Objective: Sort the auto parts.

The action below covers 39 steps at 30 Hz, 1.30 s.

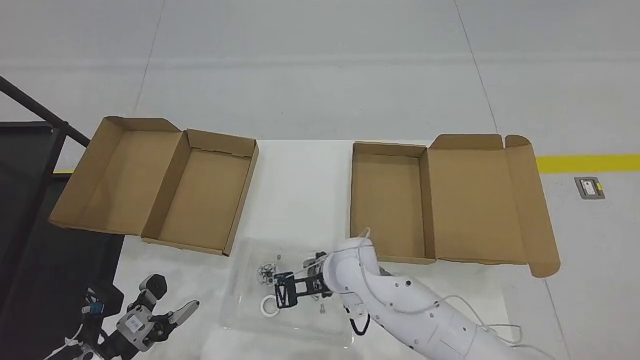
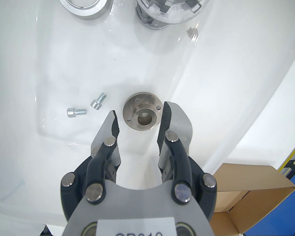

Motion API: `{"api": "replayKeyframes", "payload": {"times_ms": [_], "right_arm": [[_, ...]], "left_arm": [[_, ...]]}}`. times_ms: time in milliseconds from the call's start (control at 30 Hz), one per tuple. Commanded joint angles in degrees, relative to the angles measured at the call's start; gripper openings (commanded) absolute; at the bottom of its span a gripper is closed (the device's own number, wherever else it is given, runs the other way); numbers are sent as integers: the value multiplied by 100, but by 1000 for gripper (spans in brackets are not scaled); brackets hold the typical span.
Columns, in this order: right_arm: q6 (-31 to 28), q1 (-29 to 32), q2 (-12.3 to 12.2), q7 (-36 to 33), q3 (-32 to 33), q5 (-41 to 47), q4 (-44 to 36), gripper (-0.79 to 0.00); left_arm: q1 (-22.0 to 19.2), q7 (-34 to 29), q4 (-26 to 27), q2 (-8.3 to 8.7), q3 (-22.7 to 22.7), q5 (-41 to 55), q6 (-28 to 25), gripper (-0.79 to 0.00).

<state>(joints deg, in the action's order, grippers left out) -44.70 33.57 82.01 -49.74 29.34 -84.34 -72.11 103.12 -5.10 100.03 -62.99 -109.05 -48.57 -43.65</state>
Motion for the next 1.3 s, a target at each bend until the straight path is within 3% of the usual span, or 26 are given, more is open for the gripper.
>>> {"api": "replayKeyframes", "payload": {"times_ms": [0, 567, 700, 800, 1067, 1100, 1133, 1267], "right_arm": [[-15, -25, 27, 8, -15, -2, 78, -406], [186, -112, 267, 19, -152, -258, 555, -406], [153, -126, 306, 54, -144, -269, 626, -456], [159, -110, 319, 31, -128, -313, 627, -551], [190, -63, 356, -76, -49, -331, 706, -554], [189, -63, 363, -80, -44, -334, 718, -610], [198, -60, 370, -72, -35, -334, 724, -776], [224, -24, 365, -13, 21, -408, 657, -785]], "left_arm": [[0, 0, 0, 0, 0, 0, 0, 0], [0, 0, 0, 0, 0, 0, 0, 0], [0, 0, 0, 0, 0, 0, 0, 0], [0, 0, 0, 0, 0, 0, 0, 0], [0, 0, 0, 0, 0, 0, 0, 0], [0, 0, 0, 0, 0, 0, 0, 0], [0, 0, 0, 0, 0, 0, 0, 0], [0, 0, 0, 0, 0, 0, 0, 0]]}}
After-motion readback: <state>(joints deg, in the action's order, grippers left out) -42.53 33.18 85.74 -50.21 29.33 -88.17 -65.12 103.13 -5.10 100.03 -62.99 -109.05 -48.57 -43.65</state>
